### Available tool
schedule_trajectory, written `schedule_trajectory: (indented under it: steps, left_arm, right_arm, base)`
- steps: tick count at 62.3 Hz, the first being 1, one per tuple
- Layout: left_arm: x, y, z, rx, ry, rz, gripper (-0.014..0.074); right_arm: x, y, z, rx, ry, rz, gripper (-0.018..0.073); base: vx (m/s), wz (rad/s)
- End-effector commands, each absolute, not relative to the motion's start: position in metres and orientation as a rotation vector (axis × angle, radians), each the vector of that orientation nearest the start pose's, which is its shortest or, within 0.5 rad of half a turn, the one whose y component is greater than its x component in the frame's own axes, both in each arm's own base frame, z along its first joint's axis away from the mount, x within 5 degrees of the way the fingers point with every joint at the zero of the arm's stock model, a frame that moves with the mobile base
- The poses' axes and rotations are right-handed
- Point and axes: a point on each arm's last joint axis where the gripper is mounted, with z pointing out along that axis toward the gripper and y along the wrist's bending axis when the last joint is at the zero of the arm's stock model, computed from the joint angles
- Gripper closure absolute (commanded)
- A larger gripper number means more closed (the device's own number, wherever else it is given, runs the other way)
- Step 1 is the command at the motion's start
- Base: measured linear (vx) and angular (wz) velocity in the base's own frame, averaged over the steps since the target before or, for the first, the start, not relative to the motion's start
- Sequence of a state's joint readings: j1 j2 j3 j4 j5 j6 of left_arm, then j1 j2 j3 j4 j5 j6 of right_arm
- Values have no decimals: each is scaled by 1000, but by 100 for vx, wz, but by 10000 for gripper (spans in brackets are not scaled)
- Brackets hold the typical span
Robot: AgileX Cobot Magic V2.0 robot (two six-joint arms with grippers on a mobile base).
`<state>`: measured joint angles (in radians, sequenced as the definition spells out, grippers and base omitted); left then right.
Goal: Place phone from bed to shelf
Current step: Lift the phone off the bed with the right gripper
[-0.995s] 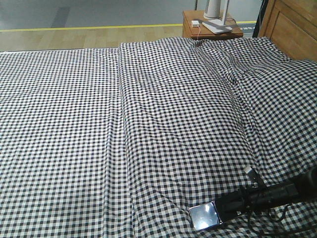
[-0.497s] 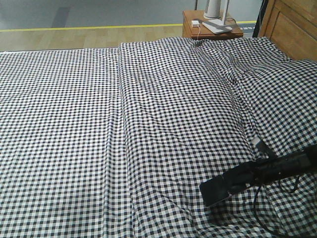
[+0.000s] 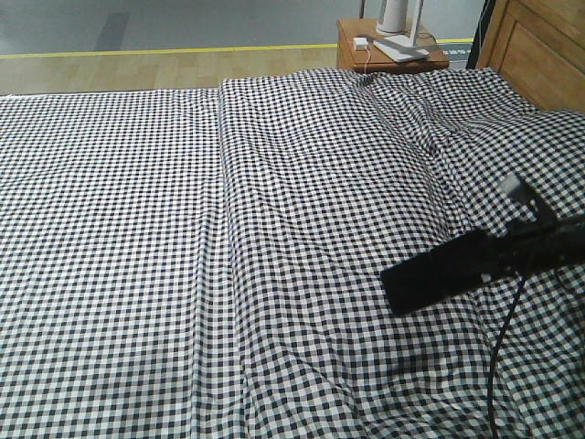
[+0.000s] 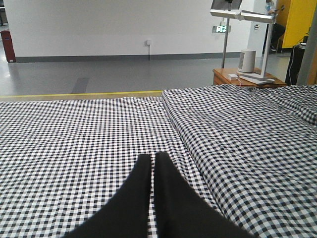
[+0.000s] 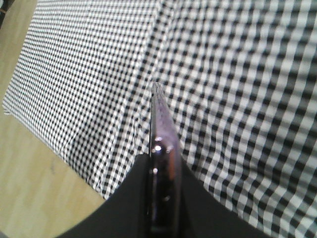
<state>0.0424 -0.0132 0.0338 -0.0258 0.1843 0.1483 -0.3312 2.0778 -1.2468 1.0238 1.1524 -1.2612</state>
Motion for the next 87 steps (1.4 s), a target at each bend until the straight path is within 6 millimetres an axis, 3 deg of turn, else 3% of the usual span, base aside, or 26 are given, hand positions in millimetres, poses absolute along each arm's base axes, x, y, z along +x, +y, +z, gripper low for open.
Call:
schedule_trajectory:
  steps: [1,20,37,48,65,87]
  left_arm:
    - [55,2,200,58,1581,112,595]
    - [55,2,200,58,1581,112,595]
    - [55,2,200,58,1581,112,595]
    - [55,2,200,58,1581,112,595]
    - [55,2,200,58,1581,112,595]
    - [55,2,200,58,1581,112,595]
  right_arm:
    - [362,-32,209,-519,2333,1161,563]
    - [326,41,305,-805,2132,1079,563]
    - [280,99,354,-1000,2000,1113,562]
    - [257,127,366,-1112,1945,1159,562]
    - [232,165,368,-1265,1910,1245,561]
    - [224,175,367,-1323,1900,1254,561]
  base:
    - [0,0]
    - [0,0]
    - [0,0]
    - [0,0]
    - [0,0]
    - [0,0]
